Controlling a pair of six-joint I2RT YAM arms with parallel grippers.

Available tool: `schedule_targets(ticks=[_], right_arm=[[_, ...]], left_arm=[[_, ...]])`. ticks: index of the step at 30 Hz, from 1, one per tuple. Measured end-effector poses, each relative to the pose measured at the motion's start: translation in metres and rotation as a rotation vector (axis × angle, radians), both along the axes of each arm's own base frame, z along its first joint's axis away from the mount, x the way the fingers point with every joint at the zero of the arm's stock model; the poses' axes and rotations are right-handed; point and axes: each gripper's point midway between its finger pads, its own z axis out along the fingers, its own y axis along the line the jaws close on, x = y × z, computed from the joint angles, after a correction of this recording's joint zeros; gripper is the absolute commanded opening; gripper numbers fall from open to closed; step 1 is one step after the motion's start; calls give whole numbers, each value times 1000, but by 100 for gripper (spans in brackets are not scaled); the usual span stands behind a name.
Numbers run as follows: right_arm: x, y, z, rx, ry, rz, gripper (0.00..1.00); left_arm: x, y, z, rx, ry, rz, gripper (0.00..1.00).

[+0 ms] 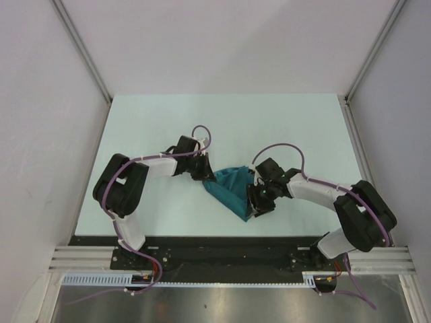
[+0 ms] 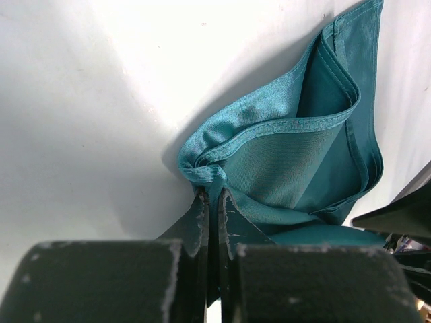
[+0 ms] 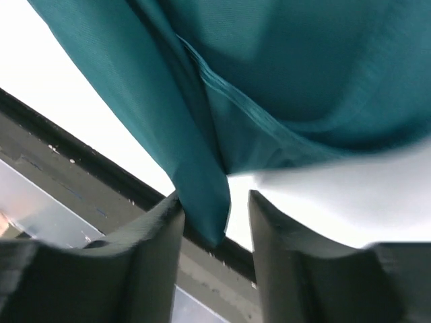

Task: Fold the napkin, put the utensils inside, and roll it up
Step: Roll the napkin with the utensil

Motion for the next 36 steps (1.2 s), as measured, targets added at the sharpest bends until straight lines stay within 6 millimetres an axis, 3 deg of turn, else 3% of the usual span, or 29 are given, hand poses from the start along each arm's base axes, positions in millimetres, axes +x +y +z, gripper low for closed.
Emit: schedule_targets(ticks=[3,7,12,15,18,22,27,36], right_arm=[[3,-12,10,-34,-11,-32,63],[13,-19,37,-60,-75,-53,71],[27,11,83,-48,-273,40,79],[26,35,96,-51,-408,140,80],[24,55,91,-81,-515,230,80],[33,72,65,-176,-619,322,80],[39,84,38,-257,-681,413,78],[49,94,15,-282,-711,458,74]], left_arm=[[0,0,0,1,3,0,0],[0,0,0,2,7,-1,0],[0,0,0,1,10,-2,0],[0,0,0,2,10,-2,0],[1,-1,0,2,13,-2,0],[1,-1,0,2,24,-4,0],[1,-1,0,5,31,-4,0],[3,-3,0,5,45,-9,0]])
